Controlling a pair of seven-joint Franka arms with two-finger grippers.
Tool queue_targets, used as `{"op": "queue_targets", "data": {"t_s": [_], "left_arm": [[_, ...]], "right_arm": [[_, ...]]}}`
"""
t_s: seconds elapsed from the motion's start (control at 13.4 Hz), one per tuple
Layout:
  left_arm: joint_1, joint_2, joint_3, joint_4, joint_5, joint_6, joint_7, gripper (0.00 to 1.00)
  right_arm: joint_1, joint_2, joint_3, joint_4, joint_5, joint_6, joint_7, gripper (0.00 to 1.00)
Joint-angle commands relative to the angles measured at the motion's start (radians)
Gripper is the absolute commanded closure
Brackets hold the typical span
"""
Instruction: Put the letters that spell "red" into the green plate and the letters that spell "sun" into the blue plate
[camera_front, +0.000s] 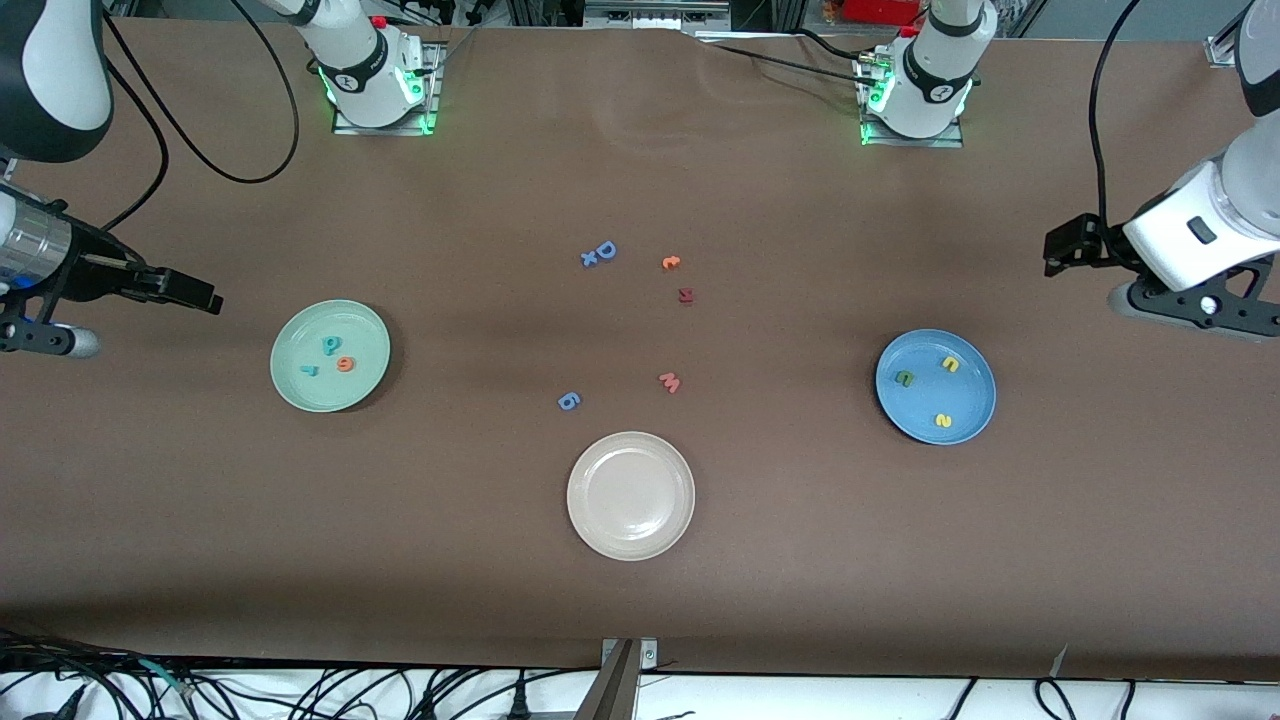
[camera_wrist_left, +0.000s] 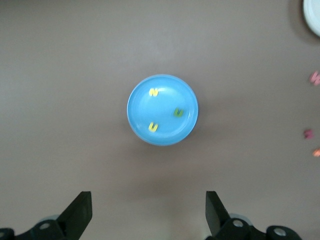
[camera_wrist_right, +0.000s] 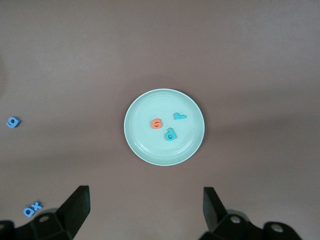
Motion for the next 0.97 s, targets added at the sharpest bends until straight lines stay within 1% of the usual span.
{"op": "queue_targets", "data": {"t_s": [0.0, 0.07, 0.15, 0.22, 0.3, 0.37, 0.52, 0.67, 0.75, 0.9], "left_arm": [[-0.073, -0.057, 0.106, -0.057, -0.086, 0.032, -0.012, 0.00], [-0.076, -0.074, 0.106, -0.071, -0.077, 0.033, -0.012, 0.00], [-0.081, -0.108, 0.107, -0.106, -0.067, 0.035, -0.017, 0.00], [-0.090, -0.157, 0.107, -0.179, -0.022, 0.068, -0.037, 0.00], [-0.090, -0.230, 0.107, -0.288, 0.002, 0.155, -0.043, 0.00], [-0.090, -0.285, 0.106, -0.374, 0.003, 0.229, -0.046, 0.00], [-0.087, -0.294, 0.106, -0.371, -0.010, 0.232, -0.049, 0.00], [-0.087, -0.294, 0.104, -0.332, -0.023, 0.216, -0.070, 0.00], [-0.087, -0.292, 0.104, -0.311, -0.065, 0.187, -0.077, 0.00], [-0.089, -0.277, 0.104, -0.277, -0.073, 0.142, -0.078, 0.00]], "right_arm": [[0.009, -0.011, 0.013, -0.006, -0.026, -0.001, -0.012, 0.00], [0.009, -0.011, 0.019, -0.006, -0.034, -0.002, -0.012, 0.00], [-0.021, -0.014, 0.062, -0.006, -0.063, -0.008, -0.012, 0.00], [-0.081, -0.014, 0.124, -0.005, -0.086, -0.008, -0.010, 0.01], [-0.138, -0.014, 0.193, -0.005, -0.100, -0.011, -0.006, 0.01], [-0.182, -0.014, 0.235, 0.008, -0.101, -0.011, -0.006, 0.01], [-0.242, -0.014, 0.309, 0.020, -0.106, -0.007, -0.004, 0.01], [-0.308, -0.013, 0.389, 0.023, -0.107, -0.001, 0.008, 0.01], [-0.315, -0.013, 0.398, 0.025, -0.106, -0.002, 0.008, 0.01], [-0.315, -0.013, 0.400, 0.025, -0.106, -0.004, 0.007, 0.01]]}}
